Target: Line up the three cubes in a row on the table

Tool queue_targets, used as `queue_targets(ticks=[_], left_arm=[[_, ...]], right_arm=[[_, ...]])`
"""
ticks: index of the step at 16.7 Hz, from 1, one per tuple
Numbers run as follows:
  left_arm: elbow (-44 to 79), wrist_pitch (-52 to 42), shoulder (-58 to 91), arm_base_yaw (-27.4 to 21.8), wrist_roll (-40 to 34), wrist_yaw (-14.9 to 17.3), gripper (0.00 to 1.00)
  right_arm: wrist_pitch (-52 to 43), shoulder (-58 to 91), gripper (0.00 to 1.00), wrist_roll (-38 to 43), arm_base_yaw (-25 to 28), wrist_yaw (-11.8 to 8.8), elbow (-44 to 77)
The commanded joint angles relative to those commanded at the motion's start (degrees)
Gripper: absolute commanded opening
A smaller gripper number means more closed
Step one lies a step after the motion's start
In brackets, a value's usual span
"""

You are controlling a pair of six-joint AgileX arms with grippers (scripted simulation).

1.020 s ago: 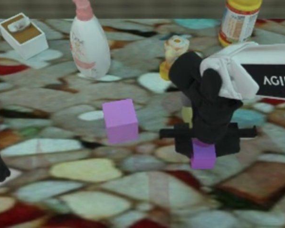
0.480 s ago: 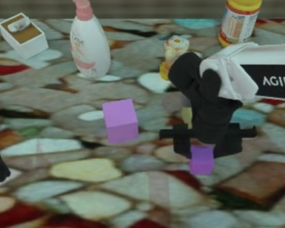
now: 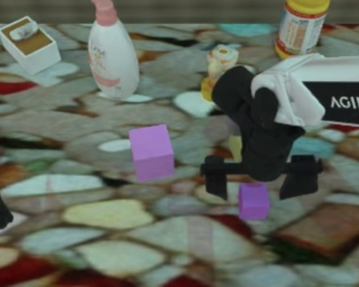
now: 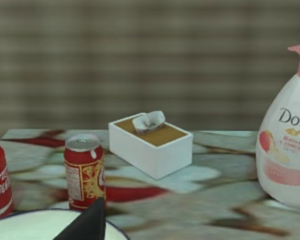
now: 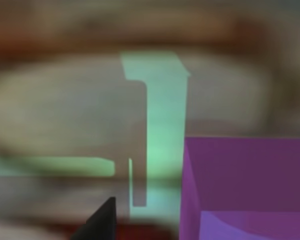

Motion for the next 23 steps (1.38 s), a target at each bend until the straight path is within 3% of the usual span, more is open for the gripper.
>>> queue_targets(ticks=[6,12,18,23], left_arm=[[0.0,0.0,0.0,0.0,0.0,0.0,1.00],[0.0,0.0,0.0,0.0,0.0,0.0,1.00],[0.0,0.0,0.0,0.0,0.0,0.0,1.00],[0.0,0.0,0.0,0.0,0.0,0.0,1.00]], right_arm=[[-1.0,-0.3,1.00,0.0,0.1,0.0,0.8],[-13.0,-4.3,1.00,0.1,0.5,-0.1,8.3],[-14.4,-4.8,1.00,-0.1,0.2,0.0,9.4],[-18.4,2.6,1.00,-6.1,-2.0,-0.3,19.2]])
